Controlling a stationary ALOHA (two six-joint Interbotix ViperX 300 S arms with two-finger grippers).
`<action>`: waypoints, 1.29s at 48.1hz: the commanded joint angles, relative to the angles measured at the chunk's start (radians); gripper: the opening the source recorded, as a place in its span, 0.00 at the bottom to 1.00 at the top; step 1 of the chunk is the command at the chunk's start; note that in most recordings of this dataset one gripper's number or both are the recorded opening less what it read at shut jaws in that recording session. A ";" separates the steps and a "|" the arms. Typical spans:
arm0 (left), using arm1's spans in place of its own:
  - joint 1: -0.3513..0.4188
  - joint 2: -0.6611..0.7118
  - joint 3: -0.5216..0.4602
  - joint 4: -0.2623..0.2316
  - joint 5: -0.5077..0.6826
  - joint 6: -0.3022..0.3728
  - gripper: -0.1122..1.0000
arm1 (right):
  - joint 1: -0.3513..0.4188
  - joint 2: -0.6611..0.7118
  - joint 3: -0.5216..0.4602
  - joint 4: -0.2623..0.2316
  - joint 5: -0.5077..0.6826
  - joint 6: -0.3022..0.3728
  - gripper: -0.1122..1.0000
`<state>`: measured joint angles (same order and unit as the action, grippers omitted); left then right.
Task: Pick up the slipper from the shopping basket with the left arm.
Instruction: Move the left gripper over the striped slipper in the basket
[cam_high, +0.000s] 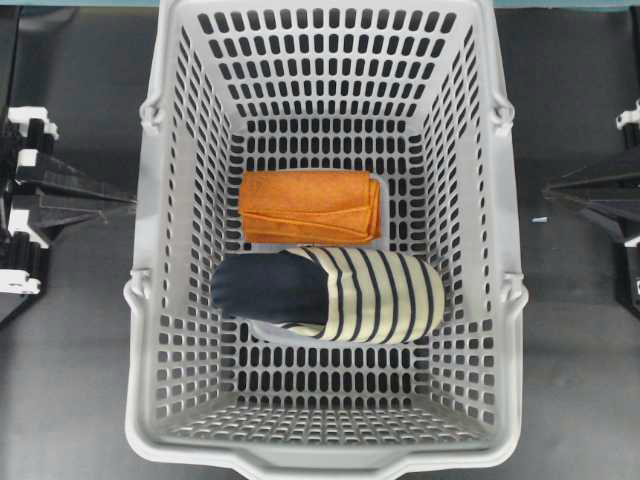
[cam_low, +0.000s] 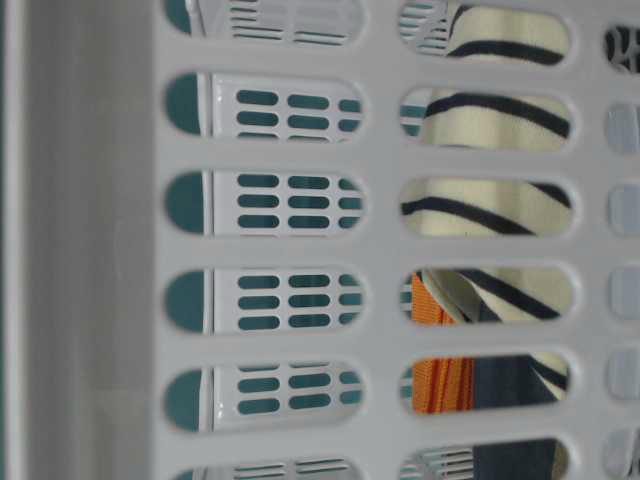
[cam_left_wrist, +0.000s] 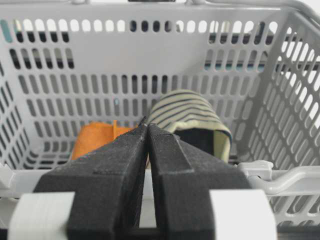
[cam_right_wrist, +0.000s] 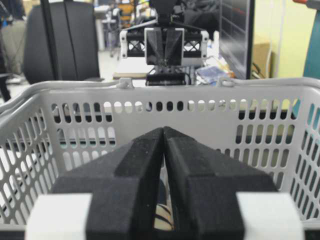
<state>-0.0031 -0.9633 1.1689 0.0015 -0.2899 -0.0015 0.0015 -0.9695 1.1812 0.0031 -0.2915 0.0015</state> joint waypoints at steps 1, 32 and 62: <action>-0.015 0.011 -0.055 0.043 0.043 -0.020 0.15 | 0.005 0.009 -0.015 0.002 -0.005 0.008 0.10; -0.101 0.364 -0.650 0.043 0.770 -0.058 0.10 | 0.005 -0.120 -0.017 0.014 0.245 0.006 0.10; -0.132 0.907 -1.157 0.043 1.241 -0.104 0.11 | 0.005 -0.235 -0.012 0.014 0.383 0.006 0.10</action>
<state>-0.1289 -0.0905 0.0844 0.0414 0.8912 -0.0966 0.0046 -1.2072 1.1796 0.0138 0.0936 0.0077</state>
